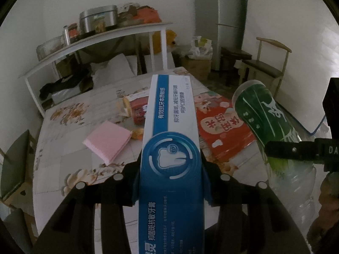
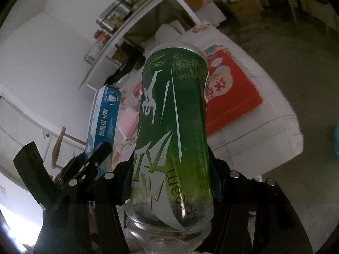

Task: Collect trash
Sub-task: 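Carry the blue-white box and green bottle toward the blue wastebasket with both tools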

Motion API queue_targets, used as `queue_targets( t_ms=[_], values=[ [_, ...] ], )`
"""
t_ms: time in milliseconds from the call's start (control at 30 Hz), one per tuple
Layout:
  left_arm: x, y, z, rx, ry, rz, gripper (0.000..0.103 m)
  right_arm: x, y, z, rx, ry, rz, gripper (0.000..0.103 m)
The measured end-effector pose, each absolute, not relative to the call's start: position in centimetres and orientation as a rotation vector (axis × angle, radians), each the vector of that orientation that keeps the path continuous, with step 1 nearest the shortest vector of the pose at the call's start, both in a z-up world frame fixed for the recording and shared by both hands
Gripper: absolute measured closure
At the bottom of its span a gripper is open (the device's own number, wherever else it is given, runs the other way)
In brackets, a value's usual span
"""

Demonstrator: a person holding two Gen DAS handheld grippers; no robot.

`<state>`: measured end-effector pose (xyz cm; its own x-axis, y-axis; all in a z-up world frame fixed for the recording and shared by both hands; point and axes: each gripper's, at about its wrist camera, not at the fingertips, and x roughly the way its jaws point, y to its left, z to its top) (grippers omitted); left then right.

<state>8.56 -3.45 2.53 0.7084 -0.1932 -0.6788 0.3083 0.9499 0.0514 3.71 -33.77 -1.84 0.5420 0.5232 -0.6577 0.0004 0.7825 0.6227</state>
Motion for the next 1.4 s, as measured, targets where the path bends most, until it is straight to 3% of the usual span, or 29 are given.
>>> queue_targets(
  t_ms=[767, 1400],
  values=[
    [9.6, -10.0, 2.8, 0.221, 0.736, -0.447, 0.059, 0.6, -39.1, -2.2, 0.729, 0.901, 0.234, 0.048],
    [12.2, -25.7, 5.1, 0.21, 0.831, -0.872, 0.059, -8.1, -53.8, -3.6, 0.978, 0.704, -0.135, 0.048]
  ],
)
